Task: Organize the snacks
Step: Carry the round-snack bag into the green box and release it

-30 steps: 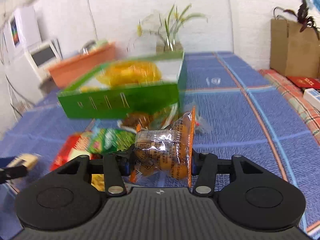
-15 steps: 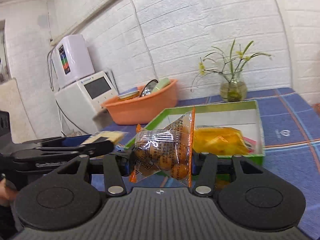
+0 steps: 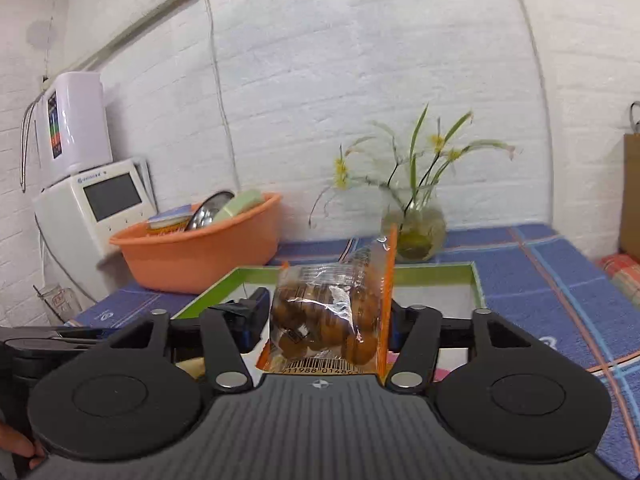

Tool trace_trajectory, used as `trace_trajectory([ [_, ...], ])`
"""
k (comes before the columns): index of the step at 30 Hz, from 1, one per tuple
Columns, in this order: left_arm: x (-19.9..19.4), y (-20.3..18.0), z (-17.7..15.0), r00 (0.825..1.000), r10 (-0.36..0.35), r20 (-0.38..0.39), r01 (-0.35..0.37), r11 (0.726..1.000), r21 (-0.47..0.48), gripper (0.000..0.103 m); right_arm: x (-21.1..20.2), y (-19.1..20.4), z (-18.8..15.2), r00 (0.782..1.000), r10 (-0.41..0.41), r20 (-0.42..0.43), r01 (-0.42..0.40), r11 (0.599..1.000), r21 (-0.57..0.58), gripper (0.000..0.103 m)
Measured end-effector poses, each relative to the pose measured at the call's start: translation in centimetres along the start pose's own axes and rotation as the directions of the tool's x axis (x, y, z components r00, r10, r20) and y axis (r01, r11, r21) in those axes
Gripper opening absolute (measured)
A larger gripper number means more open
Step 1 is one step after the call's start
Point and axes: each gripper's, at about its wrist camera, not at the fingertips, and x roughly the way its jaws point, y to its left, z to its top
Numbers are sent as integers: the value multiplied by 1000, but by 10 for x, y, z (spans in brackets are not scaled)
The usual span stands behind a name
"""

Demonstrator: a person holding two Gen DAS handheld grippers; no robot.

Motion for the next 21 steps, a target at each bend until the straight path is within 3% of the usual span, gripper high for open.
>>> trace_trajectory([
  [7,-11,-3,4,999,-6,35,5,999,43,91,-22,-1,6,994,-82,78,84,996,-23,103],
  [12,-30,-5,9,998,-8,67,3,998,69,91,-68,-23,9,991,-46,125,30,991,130,103],
  [17,-51,-20,5,997,-45,61,36,991,130,91,-101,-55,-2,998,53,42,-64,939,337,103],
  [21,-69,-40,1,996,-79,45,69,979,193,92,-116,-68,-23,987,143,-70,-101,901,422,103],
])
